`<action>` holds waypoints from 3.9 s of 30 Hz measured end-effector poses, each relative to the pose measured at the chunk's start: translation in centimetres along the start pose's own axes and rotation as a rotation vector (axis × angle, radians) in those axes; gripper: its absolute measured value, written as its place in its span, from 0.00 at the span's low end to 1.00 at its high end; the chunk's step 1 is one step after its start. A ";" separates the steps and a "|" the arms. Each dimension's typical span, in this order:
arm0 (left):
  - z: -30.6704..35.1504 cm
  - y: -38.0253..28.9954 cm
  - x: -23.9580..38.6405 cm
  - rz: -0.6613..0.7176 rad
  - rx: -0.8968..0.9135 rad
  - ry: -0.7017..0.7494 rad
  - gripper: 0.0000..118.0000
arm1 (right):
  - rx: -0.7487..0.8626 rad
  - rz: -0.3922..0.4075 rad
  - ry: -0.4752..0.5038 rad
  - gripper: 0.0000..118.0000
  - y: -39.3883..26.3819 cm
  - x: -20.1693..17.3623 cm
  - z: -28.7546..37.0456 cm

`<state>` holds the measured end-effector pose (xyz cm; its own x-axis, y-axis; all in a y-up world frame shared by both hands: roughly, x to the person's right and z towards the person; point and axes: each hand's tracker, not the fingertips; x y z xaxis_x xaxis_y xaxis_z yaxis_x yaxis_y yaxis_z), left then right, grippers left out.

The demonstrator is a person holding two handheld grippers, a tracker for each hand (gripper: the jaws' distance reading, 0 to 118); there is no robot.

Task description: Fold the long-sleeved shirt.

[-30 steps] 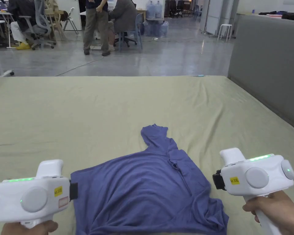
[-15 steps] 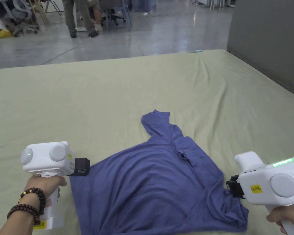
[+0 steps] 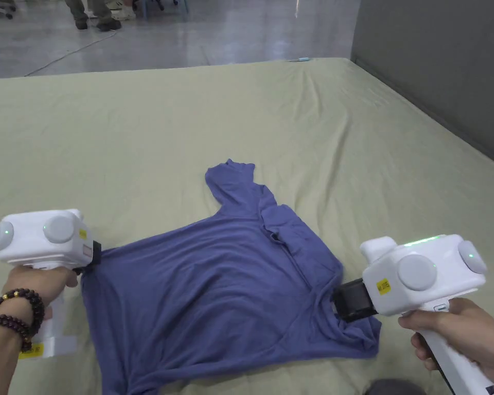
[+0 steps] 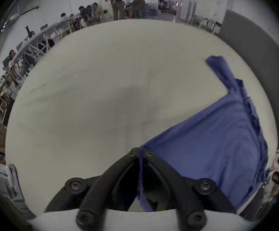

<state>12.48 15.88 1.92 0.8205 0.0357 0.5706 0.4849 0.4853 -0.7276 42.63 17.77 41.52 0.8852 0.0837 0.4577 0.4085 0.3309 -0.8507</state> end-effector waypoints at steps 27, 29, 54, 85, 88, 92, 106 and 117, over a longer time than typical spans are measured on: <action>14.9 3.8 -1.2 0.058 0.324 -0.172 0.00 | 0.422 -0.125 0.161 0.05 5.1 4.4 10.9; 17.5 5.9 -1.2 0.065 0.372 -0.167 0.00 | 0.514 -0.110 0.144 0.05 8.2 4.9 14.3; 33.9 29.2 -3.6 0.180 0.723 -0.051 0.00 | 0.928 -0.251 -0.102 0.04 38.8 10.4 33.8; 10.8 -11.0 -5.4 0.139 0.089 -0.146 0.00 | 0.300 -0.043 0.023 0.04 2.0 5.8 2.4; 10.4 -15.0 -4.9 0.115 0.049 -0.134 0.00 | 0.255 -0.035 0.026 0.04 -1.7 5.7 1.0; 9.0 -16.4 -5.2 0.111 0.015 -0.121 0.00 | 0.196 -0.023 0.009 0.04 -3.1 5.8 -0.6; 14.0 -15.4 -5.6 0.180 0.132 -0.054 0.00 | 0.324 0.032 -0.058 0.00 -0.5 4.7 5.8; 7.2 -16.2 -3.7 0.208 -0.022 -0.059 0.78 | 0.291 0.100 0.043 0.00 0.3 0.6 4.5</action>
<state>-0.62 14.22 14.35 0.8849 0.1846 0.4277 0.3134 0.4433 -0.8398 42.34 22.17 42.69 0.9287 0.0917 0.3593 0.2440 0.5786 -0.7783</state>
